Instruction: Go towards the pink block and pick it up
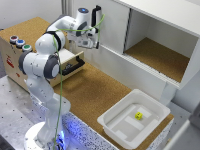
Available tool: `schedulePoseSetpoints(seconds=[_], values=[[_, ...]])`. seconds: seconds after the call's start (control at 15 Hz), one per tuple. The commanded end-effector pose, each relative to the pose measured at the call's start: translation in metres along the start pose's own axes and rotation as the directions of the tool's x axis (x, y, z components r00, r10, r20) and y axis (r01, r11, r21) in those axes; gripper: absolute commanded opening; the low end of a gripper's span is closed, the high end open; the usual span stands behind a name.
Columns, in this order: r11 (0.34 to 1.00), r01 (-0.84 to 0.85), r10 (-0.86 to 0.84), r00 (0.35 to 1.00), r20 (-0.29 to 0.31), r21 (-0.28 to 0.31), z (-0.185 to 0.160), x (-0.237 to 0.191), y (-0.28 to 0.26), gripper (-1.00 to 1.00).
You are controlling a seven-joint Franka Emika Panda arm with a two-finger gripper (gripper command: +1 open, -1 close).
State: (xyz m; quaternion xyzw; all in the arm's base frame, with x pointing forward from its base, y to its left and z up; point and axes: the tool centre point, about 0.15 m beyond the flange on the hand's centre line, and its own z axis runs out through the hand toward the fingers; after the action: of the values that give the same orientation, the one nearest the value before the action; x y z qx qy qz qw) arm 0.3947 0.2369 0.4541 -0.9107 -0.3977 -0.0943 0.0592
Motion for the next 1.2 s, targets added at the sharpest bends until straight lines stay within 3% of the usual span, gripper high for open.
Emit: schedulePoseSetpoints(seconds=[0.0, 0.2, 0.47, 0.6, 1.13], values=[[0.968, 0.250, -0.250, 0.968, 0.035, -0.010, 0.007, 0.010, -0.070, 1.00], [0.933, 0.359, -0.356, 0.931, 0.073, -0.027, 0.021, 0.010, -0.086, 1.00], [0.912, 0.408, -0.411, 0.908, 0.084, 0.048, 0.046, 0.004, -0.099, 1.00], [0.887, 0.459, -0.461, 0.884, 0.083, 0.044, 0.055, -0.003, -0.109, 1.00], [0.751, 0.657, -0.648, 0.752, 0.122, -0.063, 0.100, -0.018, -0.123, 1.00]])
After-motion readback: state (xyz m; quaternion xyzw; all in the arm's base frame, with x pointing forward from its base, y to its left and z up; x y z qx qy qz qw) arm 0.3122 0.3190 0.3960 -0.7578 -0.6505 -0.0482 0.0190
